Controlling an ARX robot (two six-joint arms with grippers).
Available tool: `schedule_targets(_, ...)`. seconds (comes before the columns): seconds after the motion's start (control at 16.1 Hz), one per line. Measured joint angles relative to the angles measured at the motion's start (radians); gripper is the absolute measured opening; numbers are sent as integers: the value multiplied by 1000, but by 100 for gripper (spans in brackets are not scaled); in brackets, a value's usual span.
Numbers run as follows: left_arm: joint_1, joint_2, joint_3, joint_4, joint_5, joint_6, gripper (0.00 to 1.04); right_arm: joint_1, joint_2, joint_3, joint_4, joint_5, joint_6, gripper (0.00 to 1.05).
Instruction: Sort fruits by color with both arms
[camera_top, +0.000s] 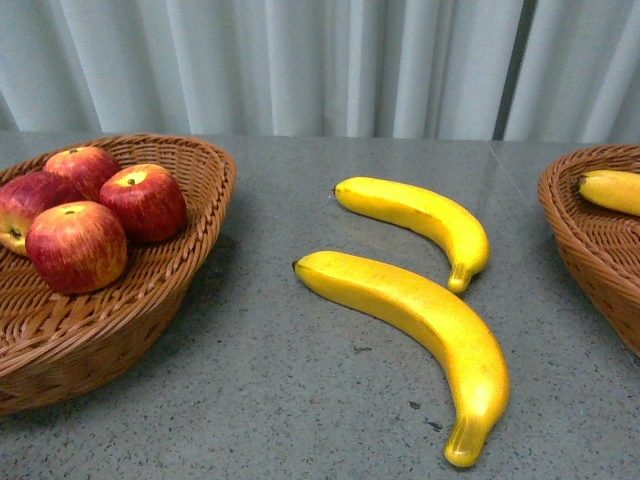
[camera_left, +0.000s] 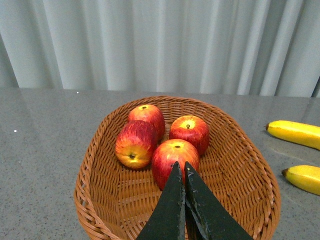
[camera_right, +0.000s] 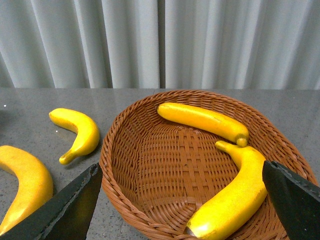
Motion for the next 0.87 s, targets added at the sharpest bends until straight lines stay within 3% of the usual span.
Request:
schedule_targets(0.06, 18, -18, -8, -12, 22, 0, 2, 0, 0, 0, 0, 0, 0, 98)
schedule_targets(0.12, 98, -47, -23, -30, 105, 0, 2, 0, 0, 0, 0, 0, 0, 98)
schedule_targets(0.19, 128, -62, -30, -40, 111, 0, 2, 0, 0, 0, 0, 1, 0, 98)
schedule_targets(0.87, 120, -233, -81, -137, 127, -1, 2, 0, 0, 0, 0, 0, 0, 98)
